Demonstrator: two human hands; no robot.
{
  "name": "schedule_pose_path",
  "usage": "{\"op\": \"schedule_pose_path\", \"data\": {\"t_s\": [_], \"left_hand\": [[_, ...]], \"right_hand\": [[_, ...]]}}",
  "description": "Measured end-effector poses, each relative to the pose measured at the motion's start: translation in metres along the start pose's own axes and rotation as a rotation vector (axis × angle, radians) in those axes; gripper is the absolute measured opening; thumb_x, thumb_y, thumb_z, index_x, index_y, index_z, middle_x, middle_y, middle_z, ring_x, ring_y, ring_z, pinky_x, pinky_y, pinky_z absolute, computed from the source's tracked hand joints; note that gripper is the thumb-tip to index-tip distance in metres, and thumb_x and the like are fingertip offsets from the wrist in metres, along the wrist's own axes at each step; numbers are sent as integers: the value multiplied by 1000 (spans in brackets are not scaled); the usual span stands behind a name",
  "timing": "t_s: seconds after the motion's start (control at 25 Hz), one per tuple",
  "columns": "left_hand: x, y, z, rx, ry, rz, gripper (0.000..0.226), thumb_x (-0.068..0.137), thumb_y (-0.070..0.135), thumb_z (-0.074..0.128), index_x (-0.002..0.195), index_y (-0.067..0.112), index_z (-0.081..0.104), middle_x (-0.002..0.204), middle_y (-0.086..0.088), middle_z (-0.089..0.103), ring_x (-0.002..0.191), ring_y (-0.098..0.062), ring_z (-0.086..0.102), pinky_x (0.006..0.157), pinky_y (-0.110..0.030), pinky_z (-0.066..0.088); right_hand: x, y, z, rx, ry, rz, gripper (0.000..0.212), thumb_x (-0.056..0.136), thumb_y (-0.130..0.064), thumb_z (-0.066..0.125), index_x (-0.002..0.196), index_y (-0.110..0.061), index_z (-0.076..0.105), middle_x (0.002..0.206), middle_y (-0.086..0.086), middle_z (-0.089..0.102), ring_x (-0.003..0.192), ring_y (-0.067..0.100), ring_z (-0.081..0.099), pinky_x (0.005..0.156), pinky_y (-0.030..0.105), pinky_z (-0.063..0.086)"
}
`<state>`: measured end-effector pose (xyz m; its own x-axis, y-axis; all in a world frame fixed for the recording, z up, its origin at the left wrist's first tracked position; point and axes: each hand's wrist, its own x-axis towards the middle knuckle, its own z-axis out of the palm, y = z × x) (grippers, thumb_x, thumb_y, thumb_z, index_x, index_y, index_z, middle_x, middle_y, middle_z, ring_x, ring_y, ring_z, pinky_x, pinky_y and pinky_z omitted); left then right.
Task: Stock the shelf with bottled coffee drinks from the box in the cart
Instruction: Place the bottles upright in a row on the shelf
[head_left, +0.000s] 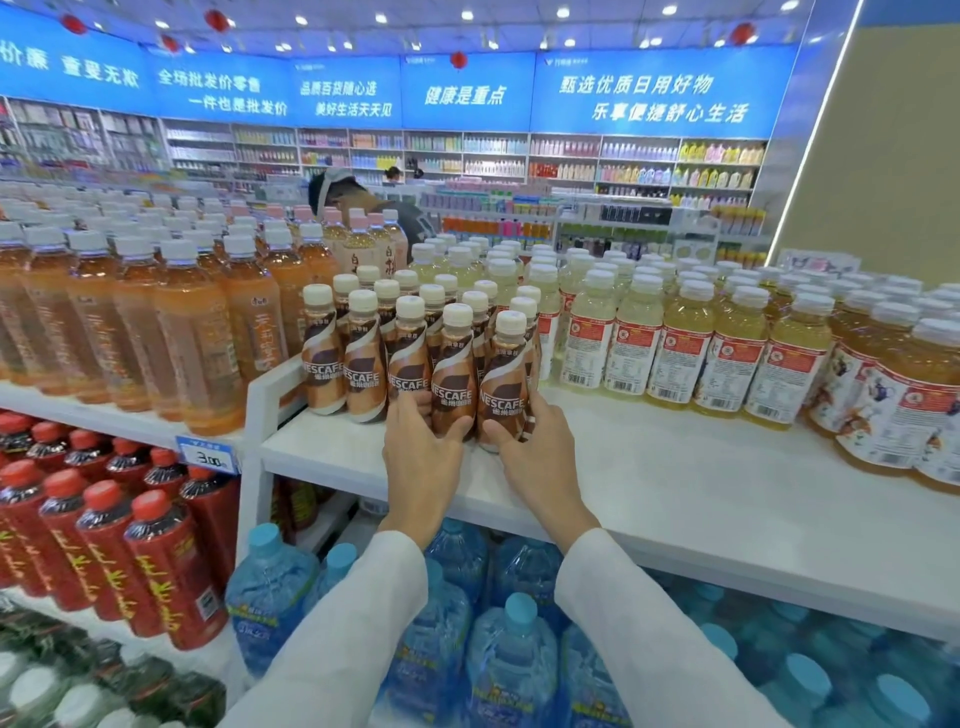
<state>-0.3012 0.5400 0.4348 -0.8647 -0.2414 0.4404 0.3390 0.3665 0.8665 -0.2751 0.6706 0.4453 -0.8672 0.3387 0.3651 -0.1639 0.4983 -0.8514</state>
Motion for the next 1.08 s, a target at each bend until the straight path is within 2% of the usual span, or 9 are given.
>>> {"op": "schedule_pose_path", "data": {"t_s": [0.4,0.52,0.6,0.68,0.76,0.84,0.96,1.08], "left_hand": [[0,-4,2,27,8,24,47,83,34,83,118,26,52,114,4,60,102,-14,61,94,-43,55],[-1,-4,1,28,-3,31,49,84,34,82,122,24,53,118,4,60,105,-15,60,96,-41,54],[-5,-4,-2,41,-19,35,49,85,36,80,124,26,53,116,13,59,108,-14,59,95,-33,52],[-15,-5,-9,43,-33,48,44,87,40,77,121,34,50,108,28,54,105,-8,57,90,-24,46],[-31,-8,-20,32,-52,20,43,88,37,76,124,32,52,112,23,56,107,-7,56,89,-24,43],[-53,-11,-35,7,-46,-15,43,90,36,75,128,29,56,121,17,60,111,-5,58,91,-22,43],[-97,-16,-64,-22,25,-22,35,90,37,74,122,33,62,117,23,65,110,4,61,92,-17,47],[-152,-32,-100,1,94,-105,29,91,38,73,118,39,64,115,29,67,113,8,60,94,-21,48]], "right_hand": [[-1,-3,0,2,-27,15,71,93,-30,71,155,-27,36,123,2,53,115,16,55,95,23,42],[-4,-8,-4,14,-65,30,70,94,-29,70,155,-26,36,131,5,55,123,21,55,107,35,46],[-14,-9,-10,14,-84,31,67,94,-28,71,152,-25,38,135,6,55,126,23,55,110,40,45],[-30,-9,-18,2,-77,24,65,93,-26,71,150,-26,40,139,2,52,128,20,52,110,38,44],[-51,-9,-26,4,-75,33,66,94,-25,70,153,-25,38,143,-4,48,128,14,50,111,35,42],[-78,-8,-32,38,-102,13,57,96,-26,67,149,-27,43,142,-13,49,123,5,50,108,28,42],[-119,-5,-36,119,-189,-41,39,97,-32,65,132,-41,53,126,-35,52,118,-10,49,99,13,42],[-159,5,-23,220,-324,-31,30,96,-37,66,122,-49,58,122,-40,53,117,-17,49,90,7,42]]}}
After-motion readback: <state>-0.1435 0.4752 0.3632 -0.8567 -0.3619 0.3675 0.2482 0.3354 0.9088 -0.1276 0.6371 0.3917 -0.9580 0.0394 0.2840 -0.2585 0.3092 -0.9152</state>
